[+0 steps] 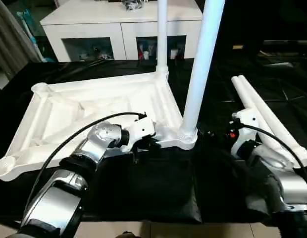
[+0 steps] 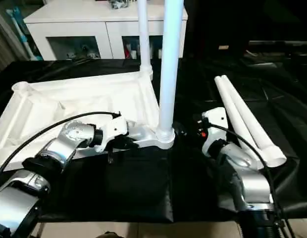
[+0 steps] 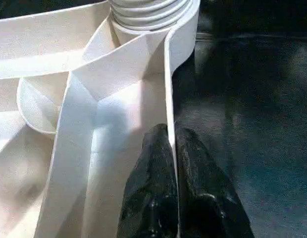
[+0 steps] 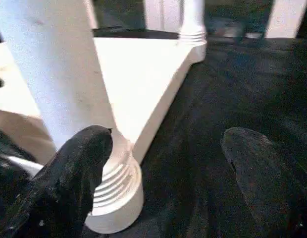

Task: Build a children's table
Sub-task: Rotate leg to tighten

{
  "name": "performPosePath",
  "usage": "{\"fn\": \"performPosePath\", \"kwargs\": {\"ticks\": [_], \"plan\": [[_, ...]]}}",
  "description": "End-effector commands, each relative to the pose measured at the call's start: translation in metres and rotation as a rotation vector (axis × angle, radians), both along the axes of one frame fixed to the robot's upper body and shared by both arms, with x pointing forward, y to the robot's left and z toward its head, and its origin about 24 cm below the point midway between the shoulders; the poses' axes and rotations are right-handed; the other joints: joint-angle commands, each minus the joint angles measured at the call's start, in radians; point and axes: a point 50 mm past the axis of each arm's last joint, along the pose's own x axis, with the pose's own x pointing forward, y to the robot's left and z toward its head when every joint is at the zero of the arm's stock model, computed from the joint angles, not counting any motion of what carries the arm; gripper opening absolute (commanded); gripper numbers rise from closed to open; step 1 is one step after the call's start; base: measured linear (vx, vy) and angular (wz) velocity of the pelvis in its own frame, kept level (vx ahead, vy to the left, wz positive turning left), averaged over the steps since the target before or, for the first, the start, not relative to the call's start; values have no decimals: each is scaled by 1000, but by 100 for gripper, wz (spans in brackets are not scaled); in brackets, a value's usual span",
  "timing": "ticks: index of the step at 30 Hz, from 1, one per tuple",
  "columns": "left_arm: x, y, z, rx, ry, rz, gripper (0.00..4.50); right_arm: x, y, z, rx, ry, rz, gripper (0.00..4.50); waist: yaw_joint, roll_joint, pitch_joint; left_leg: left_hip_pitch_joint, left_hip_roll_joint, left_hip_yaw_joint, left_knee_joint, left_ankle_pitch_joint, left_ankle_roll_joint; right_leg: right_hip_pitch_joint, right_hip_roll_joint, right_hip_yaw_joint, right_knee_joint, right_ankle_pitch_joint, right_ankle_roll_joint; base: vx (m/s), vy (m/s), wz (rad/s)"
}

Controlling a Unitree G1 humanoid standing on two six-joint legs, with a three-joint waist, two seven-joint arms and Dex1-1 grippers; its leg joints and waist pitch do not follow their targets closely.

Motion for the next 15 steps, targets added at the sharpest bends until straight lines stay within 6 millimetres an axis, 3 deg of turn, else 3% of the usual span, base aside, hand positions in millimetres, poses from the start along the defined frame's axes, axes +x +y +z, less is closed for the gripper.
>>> {"fn": "performPosePath", "kwargs": {"ticks": [1,4,6,11,15], "plan": [[4,0,14,-64,-49,8,0,-1,4,6,-2,-15,89,405,7,-32,-67,29,87,-32,-95,-75,112,54,-77,34,-72,48,-292,0,0,0],[3,0,15,-60,-51,6,0,-6,7,6,-28,-2,179,405,8,-33,-65,29,88,-29,-98,-89,102,52,-76,36,-76,16,-280,0,0,0],[3,-1,15,-64,-46,3,0,-7,11,2,-72,12,245,405,7,-34,-68,28,90,-30,-98,-67,109,52,-76,34,-71,55,-281,0,0,0],[1,-1,14,-61,-43,-8,0,-4,20,-6,-107,17,286,405,9,-38,-69,24,86,-28,-93,-34,130,51,-77,34,-69,91,-289,0,0,0],[-1,-2,14,-64,-40,-13,0,0,24,-10,-107,20,282,405,9,-38,-68,24,88,-28,-95,-42,134,48,-77,33,-71,63,-294,0,0,0]]}}
